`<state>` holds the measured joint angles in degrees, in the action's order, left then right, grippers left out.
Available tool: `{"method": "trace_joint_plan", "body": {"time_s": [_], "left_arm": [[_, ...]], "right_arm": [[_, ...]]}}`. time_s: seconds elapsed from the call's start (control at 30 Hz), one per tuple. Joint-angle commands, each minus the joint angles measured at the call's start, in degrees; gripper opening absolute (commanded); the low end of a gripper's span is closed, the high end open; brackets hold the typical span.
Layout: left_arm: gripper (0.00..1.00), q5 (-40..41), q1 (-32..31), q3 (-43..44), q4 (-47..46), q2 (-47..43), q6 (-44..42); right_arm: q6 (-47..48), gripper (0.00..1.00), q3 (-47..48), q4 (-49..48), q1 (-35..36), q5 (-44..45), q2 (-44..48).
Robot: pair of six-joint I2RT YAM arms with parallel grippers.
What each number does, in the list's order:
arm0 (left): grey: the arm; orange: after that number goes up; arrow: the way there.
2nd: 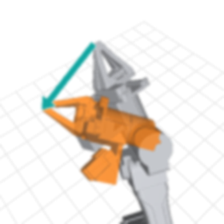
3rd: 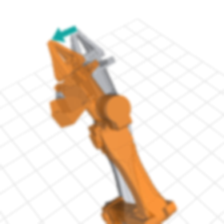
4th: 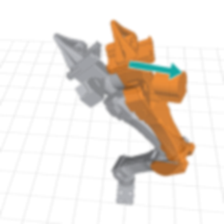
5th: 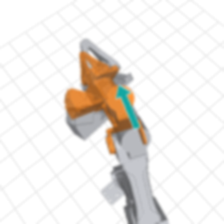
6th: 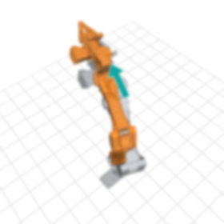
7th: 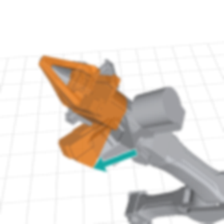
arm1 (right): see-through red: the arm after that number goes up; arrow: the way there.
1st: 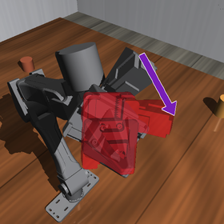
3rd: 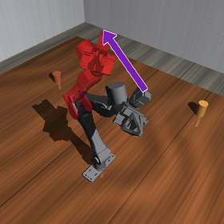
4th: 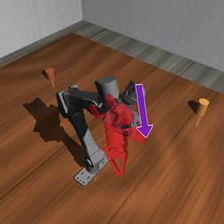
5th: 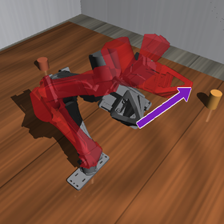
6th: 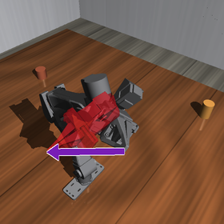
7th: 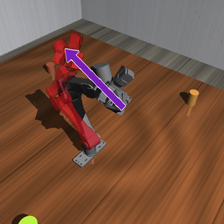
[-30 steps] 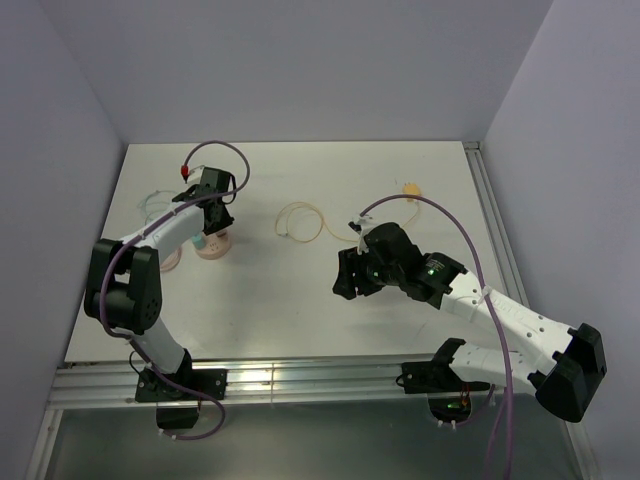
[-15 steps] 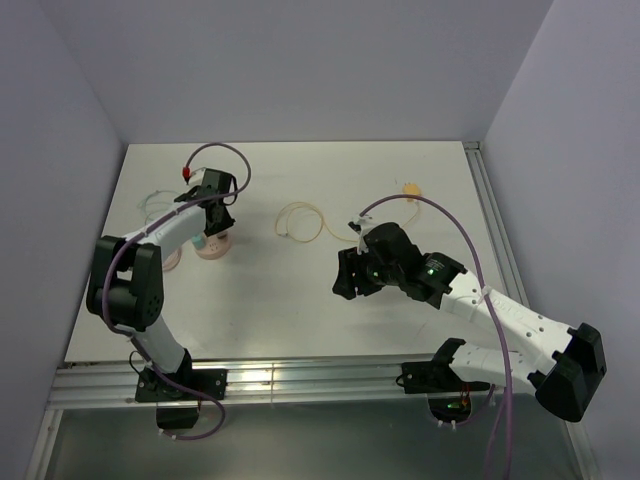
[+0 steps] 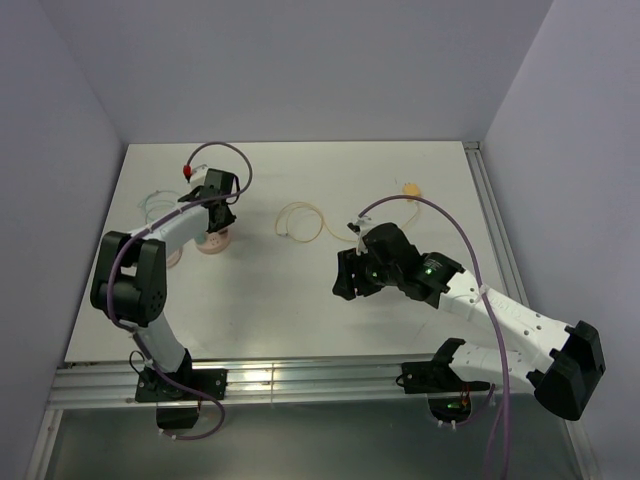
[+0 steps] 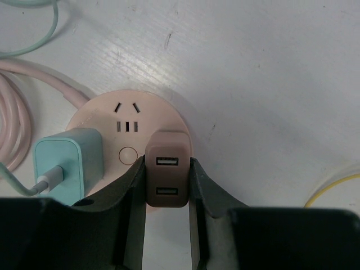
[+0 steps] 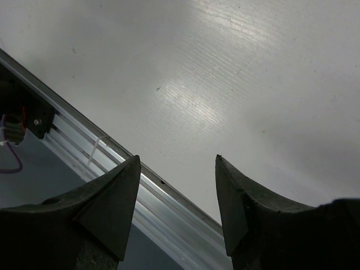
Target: Insert the plug
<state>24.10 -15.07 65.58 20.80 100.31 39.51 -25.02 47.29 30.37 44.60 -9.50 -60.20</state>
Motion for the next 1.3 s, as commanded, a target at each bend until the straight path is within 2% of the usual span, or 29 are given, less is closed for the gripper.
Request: {"method": "trace_joint_plan", "body": {"time_s": [0.0,0.3,0.6,0.7,0.73,0.8,0.93,1.03,1.27], "left_arm": [[0.0,-6.3,-0.2,-3.5,5.3,6.6,0.9],[0.0,-10.8,0.0,-2.3,6.9,9.4,-3.0],[0.0,-9.9,0.3,1.8,10.4,8.5,-4.4],[0.32,-8.5,0.7,1.5,10.1,5.8,-3.2],[0.5,-8.1,0.7,1.5,10.1,4.0,-2.9],[0.64,-7.2,0.7,2.2,10.4,1.2,-2.8],[0.74,-7.0,0.7,4.9,12.2,-2.0,-3.4],[0.78,-9.4,0.2,6.1,13.0,-4.9,-3.6],[0.8,-18.3,-4.9,4.3,11.7,-13.3,-4.2]], "right_arm": [[0.6,0.63,-0.2,-1.5,-0.2,0.3,-0.2],[0.1,0.63,-0.1,-1.8,-0.2,0.4,-0.2],[-0.5,0.63,-0.1,-2.3,-0.2,-0.4,-0.8],[-0.5,0.63,-0.3,-2.2,-0.2,0.4,-0.6],[-0.4,0.63,-0.4,-2.1,-0.3,0.4,-0.6],[-0.6,0.63,-0.4,-2.0,-0.2,0.3,-0.8],[-1.2,0.63,-0.1,-2.1,-0.2,0.5,-0.7],[-1.5,0.63,0.3,-2.2,-0.2,1.3,-1.1],[-3.9,0.63,3.1,-1.8,-0.3,7.6,-4.3]]}}
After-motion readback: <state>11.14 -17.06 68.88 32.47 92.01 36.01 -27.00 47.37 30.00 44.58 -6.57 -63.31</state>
